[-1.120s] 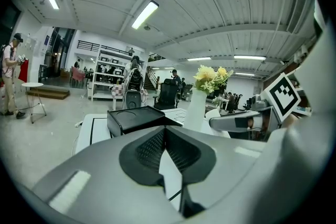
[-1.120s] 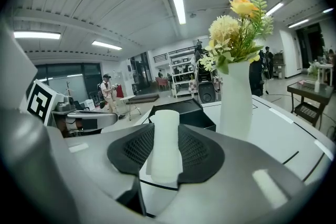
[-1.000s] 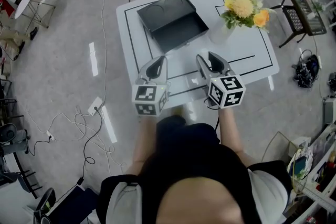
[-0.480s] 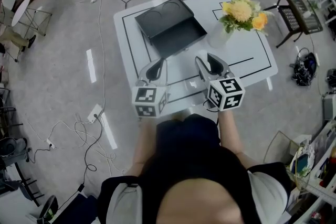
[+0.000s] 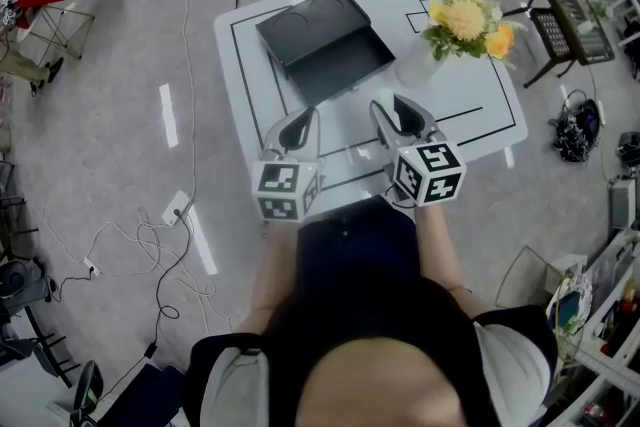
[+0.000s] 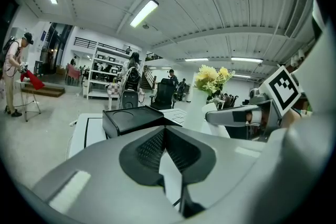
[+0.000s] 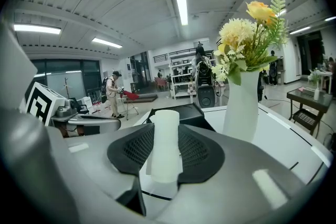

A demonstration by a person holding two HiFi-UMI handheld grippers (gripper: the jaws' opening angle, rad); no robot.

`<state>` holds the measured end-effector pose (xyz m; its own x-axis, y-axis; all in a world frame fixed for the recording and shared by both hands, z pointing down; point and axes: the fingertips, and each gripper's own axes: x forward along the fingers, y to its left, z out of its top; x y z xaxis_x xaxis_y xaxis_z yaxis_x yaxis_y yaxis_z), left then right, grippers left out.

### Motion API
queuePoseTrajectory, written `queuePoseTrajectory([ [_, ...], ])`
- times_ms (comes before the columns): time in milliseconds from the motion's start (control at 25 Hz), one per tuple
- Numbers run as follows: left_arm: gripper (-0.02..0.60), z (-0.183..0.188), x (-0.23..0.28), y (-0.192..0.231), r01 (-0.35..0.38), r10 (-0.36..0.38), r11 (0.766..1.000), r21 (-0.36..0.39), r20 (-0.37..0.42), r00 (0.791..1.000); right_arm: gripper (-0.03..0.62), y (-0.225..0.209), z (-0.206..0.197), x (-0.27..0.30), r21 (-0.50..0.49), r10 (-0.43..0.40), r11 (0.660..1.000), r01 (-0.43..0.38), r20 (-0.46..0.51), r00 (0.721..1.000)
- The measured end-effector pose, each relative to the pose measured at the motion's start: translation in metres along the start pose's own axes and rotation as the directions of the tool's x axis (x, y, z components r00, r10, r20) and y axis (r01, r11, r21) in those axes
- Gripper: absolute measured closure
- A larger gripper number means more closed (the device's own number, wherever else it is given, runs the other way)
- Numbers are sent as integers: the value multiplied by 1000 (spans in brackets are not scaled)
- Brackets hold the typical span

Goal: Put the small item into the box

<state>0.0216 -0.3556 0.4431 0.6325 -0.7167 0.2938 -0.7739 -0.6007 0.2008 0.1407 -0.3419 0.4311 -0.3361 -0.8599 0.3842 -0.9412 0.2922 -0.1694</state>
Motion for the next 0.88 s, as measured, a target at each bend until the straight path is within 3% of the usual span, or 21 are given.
queuePoseTrajectory([
  [880,572,-7,16,17,-100,98,993,-62,-39,994,456,0,11,45,-41,110,993,-113,-71,991],
])
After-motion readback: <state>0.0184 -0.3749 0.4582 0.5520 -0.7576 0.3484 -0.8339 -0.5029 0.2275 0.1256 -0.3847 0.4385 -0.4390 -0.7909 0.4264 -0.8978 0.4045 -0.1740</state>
